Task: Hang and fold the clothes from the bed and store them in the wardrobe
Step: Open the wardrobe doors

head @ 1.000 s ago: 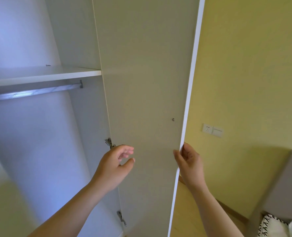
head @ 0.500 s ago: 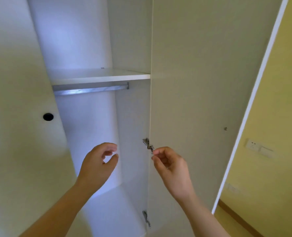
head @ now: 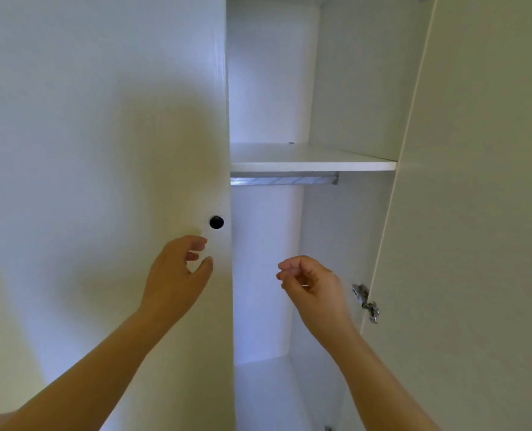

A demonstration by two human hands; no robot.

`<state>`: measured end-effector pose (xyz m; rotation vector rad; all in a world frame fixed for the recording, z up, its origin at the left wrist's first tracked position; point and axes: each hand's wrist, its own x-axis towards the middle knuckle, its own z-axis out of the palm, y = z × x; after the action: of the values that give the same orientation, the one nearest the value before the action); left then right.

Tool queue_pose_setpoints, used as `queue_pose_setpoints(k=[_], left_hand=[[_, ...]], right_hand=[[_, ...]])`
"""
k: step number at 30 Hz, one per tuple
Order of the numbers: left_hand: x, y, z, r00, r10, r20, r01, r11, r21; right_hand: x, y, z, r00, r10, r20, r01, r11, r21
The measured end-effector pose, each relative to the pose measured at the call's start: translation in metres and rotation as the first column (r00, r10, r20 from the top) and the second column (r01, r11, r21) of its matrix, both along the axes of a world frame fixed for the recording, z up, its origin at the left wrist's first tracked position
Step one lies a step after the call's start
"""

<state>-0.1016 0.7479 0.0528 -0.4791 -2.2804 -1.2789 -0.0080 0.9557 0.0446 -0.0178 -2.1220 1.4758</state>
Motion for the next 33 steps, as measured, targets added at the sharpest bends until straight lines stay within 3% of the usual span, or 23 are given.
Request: queue_pose_setpoints(k=[16,26,33], left_hand=[[-0.052,0.07,0.026,0.942,0.329,-0.071,-0.333,0.941,-0.057],[-0.023,0.06,0.019,0.932,0.344,-0.117,-0.345,0.938,0.008],[0.02,0.051,0.011,0.948,0.297,-0.114,-0.279,0.949,0.148]], right_hand=[[-0.079,0.068,0.007,0.947,0.32,0.002,-0.32,0.947,0.02],[-0.105,0.059,0.044,0.929,0.353,-0.109,-0.357,0.934,-0.026],[-0.11,0.012,0.075,0.853,0.51,-0.114,-0.516,0.856,-0.028]])
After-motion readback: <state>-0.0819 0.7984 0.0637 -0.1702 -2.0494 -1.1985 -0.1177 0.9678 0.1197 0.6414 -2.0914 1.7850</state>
